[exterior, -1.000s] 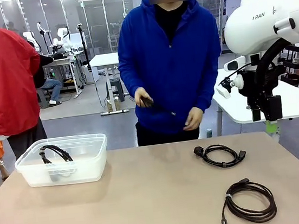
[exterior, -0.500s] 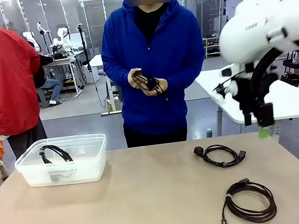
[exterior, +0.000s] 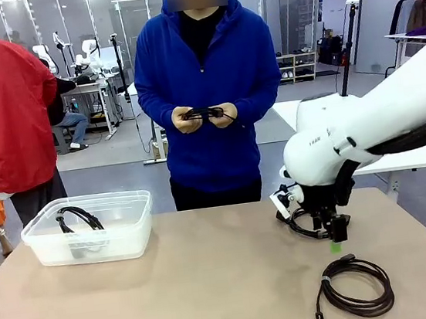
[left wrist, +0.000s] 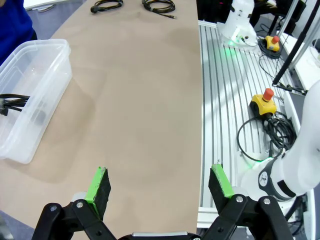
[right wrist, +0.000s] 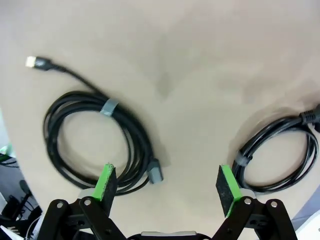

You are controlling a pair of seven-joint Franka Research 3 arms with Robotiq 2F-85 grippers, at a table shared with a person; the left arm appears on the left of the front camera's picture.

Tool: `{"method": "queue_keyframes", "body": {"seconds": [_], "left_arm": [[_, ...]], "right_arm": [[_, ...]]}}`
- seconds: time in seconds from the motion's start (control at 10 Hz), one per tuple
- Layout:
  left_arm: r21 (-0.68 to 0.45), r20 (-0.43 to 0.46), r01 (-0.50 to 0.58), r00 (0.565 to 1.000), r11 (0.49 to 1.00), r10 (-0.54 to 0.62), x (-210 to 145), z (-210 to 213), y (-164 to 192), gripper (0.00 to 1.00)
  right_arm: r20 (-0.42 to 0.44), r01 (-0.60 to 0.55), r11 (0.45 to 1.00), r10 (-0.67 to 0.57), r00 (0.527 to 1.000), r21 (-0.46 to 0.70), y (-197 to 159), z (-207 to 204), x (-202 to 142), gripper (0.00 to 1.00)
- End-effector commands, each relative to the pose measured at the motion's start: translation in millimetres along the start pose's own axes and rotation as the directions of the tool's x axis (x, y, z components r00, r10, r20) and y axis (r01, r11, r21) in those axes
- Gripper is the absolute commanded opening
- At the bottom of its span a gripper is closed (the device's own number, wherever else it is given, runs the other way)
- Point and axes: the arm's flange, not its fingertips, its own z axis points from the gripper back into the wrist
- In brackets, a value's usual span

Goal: Organize and store the cables.
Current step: Place the Power Cable into the Organizing box.

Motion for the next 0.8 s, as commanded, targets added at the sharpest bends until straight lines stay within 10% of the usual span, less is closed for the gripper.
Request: {"method": "queue_keyframes", "body": {"seconds": [0.0,0.7], "left_arm": [[0.009,0.012,0.003,1.0,1.0,-0.003,1.8,0.4,-0.4,1.0],[0.009,0.012,0.003,1.0,1.0,-0.003,1.8,0.4,-0.4,1.0]], "right_arm": [[-0.027,0.056,0.997,-0.057,0.998,-0.044,0.6,9.0,-7.1,1.0],[-0.032,0.007,1.0,-0.008,0.999,-0.023,-3.2,3.3,-6.7,1.0]]}}
